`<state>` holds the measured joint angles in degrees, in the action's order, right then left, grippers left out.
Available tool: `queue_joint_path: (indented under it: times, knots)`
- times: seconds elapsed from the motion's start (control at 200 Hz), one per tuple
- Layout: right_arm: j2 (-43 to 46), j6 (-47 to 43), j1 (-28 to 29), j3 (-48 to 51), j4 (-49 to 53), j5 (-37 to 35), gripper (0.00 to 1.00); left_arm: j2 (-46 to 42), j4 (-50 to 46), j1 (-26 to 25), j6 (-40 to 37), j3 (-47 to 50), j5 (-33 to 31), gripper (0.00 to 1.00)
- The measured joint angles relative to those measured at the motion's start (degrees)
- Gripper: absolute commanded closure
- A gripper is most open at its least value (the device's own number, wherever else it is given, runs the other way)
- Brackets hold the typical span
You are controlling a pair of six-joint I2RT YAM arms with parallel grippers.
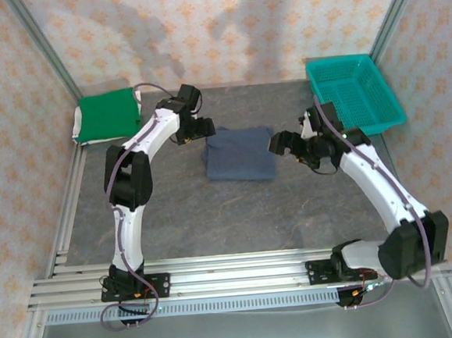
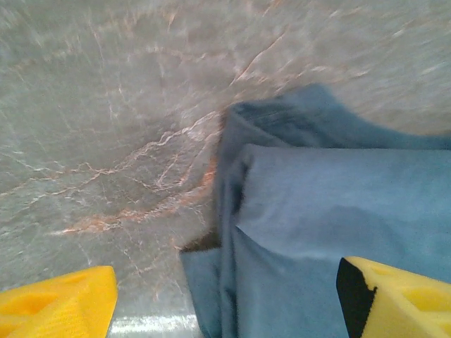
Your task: Fold and stack the t-shirts
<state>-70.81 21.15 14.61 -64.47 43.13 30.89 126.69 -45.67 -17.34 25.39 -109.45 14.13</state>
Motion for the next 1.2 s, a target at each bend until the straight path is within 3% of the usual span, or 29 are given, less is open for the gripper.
queue_joint_path:
  times: [0.21, 0.56, 0.791, 1.201]
  knots:
    - [7.5, 1.9, 0.0, 4.0, -0.5, 0.0, 0.03, 5.0, 2.0, -0.2, 0.3, -3.1, 0.2, 0.18]
    - [7.8, 2.8, 0.0, 4.9, -1.1, 0.2, 0.03, 13.3, 4.1, -1.6, 1.7, -12.2, 0.4, 0.19]
    - [7.8, 3.1, 0.0, 5.2, -1.7, 0.5, 0.03, 17.3, 3.0, -3.4, 2.2, -17.8, -0.7, 0.27]
    - [8.5, 3.9, 0.0, 4.7, -2.0, 1.2, 0.03, 18.3, 2.6, -4.3, 1.0, -18.3, -1.3, 0.89]
